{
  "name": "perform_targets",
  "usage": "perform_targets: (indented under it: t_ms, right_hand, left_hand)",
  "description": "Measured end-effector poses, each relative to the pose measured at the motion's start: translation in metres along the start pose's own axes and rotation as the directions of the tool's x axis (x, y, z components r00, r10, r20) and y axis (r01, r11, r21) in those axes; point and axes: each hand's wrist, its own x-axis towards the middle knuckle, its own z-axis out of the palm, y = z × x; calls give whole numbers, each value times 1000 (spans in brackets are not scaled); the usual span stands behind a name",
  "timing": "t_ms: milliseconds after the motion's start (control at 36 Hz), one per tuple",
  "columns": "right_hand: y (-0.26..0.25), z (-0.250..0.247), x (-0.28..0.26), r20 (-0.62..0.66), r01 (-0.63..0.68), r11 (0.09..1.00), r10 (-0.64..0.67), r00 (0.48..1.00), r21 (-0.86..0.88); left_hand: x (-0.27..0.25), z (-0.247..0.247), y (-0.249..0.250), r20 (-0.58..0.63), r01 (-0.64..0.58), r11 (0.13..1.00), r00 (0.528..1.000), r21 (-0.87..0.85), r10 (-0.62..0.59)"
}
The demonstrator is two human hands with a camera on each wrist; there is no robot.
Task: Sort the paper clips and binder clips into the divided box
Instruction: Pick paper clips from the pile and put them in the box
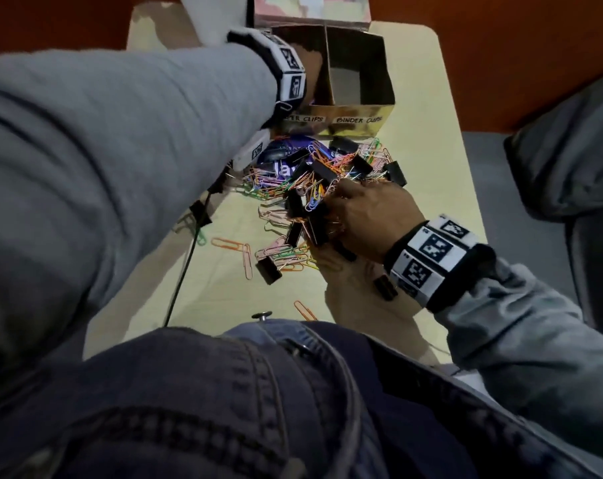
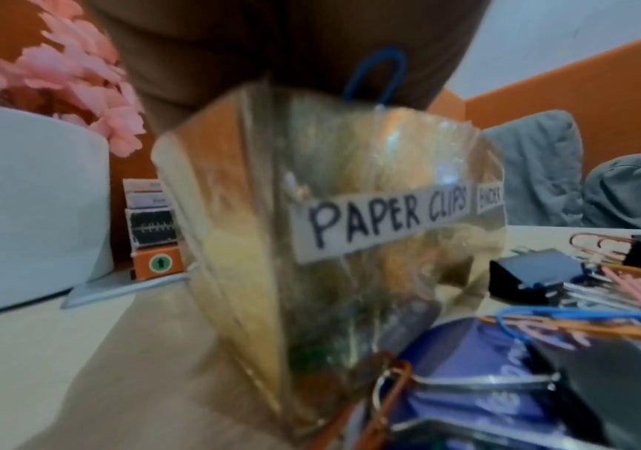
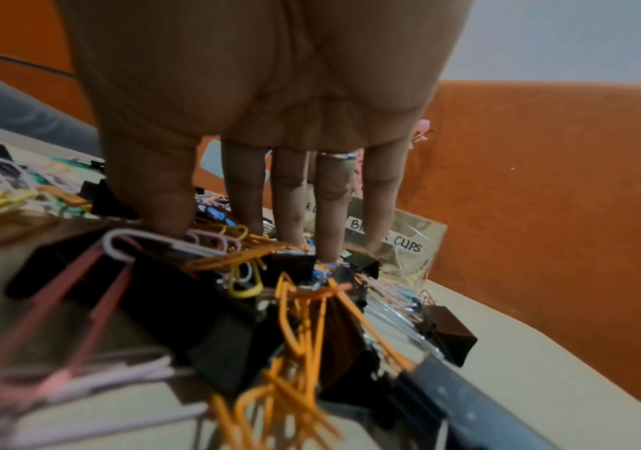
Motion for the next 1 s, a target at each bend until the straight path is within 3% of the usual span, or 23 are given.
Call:
perform_targets:
  t_ms: [56, 194, 333, 417, 528, 611, 694, 833, 1000]
  right_hand:
    - [-1, 1, 3, 2, 28, 999, -28, 1000, -26]
    - [-1, -1, 12, -15, 46, 994, -47, 999, -102]
    - [-2, -6, 19, -9, 76, 984, -78, 997, -159]
    - [-4, -8, 20, -20, 90, 983, -95, 995, -158]
    - [-6, -8, 17, -26, 89, 978, -95, 995, -188]
    - [-4, -9, 17, -16, 113, 979, -117, 993, -170]
    - [1, -11, 19, -20, 84, 993, -86, 996, -79]
    - [13, -16, 17, -39, -28, 991, 33, 999, 128]
    - [27, -36, 10, -137, -63, 907, 132, 982, 417]
  left_hand:
    - [0, 5, 0, 2, -8, 1000, 1000, -16, 8]
    - [-19, 2, -22, -196, -81, 962, 980, -260, 30]
    - [-67, -5, -48, -294, -146, 931, 955, -334, 44]
    - [-105, 0, -64, -235, -128, 941, 971, -314, 54]
    - [-156, 24, -75, 8, -66, 960, 997, -273, 71]
    - [-190, 52, -70, 175, -41, 968, 981, -246, 86]
    - [-214, 77, -61, 257, -31, 984, 963, -176, 76]
    - [-222, 94, -45, 206, -56, 989, 975, -134, 83]
    - [-204, 89, -35, 166, -69, 988, 982, -140, 92]
